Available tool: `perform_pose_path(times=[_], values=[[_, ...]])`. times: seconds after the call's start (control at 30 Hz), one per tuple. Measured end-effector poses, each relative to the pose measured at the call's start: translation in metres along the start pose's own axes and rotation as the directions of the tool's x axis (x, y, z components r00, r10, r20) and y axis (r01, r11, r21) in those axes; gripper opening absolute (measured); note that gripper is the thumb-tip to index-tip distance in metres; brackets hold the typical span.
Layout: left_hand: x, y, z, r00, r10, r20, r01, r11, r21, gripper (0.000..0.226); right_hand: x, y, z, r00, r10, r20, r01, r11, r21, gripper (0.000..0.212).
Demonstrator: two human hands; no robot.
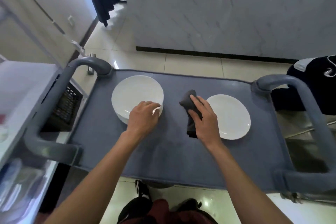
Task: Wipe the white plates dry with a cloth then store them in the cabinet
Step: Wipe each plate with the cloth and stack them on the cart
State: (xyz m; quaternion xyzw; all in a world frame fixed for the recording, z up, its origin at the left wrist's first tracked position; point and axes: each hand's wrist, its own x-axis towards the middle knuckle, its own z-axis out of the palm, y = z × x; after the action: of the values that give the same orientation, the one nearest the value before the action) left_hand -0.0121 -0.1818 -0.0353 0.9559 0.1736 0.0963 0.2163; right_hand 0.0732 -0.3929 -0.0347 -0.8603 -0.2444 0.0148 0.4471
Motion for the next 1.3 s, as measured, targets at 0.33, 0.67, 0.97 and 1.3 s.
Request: perform_pose_path(times=[0.33, 0.67, 0.97, 1.3], values=[[0.025, -0.125, -0.048, 0.931, -0.345, -0.115, 0.324, 0.931, -0.171, 0.032, 0.076, -0.077, 0.087, 0.985, -0.084, 0.153, 0.098, 0.992, -0.083, 0.048], [0.040, -0.154, -0.044, 0.866, -0.500, 0.015, 0.482, 0.826, -0.291, 0.033, 0.089, -0.098, 0.172, 0.959, -0.140, 0.245, 0.246, 0.841, -0.481, 0.044], [0.043, -0.161, -0.041, 0.862, -0.506, 0.014, 0.482, 0.813, -0.328, 0.023, 0.075, -0.084, 0.200, 0.955, -0.100, 0.278, 0.256, 0.750, -0.610, 0.050], [0.041, -0.157, -0.042, 0.843, -0.538, -0.005, 0.469, 0.740, -0.481, 0.021, 0.074, -0.080, 0.201, 0.952, -0.058, 0.300, 0.232, 0.773, -0.590, 0.049]])
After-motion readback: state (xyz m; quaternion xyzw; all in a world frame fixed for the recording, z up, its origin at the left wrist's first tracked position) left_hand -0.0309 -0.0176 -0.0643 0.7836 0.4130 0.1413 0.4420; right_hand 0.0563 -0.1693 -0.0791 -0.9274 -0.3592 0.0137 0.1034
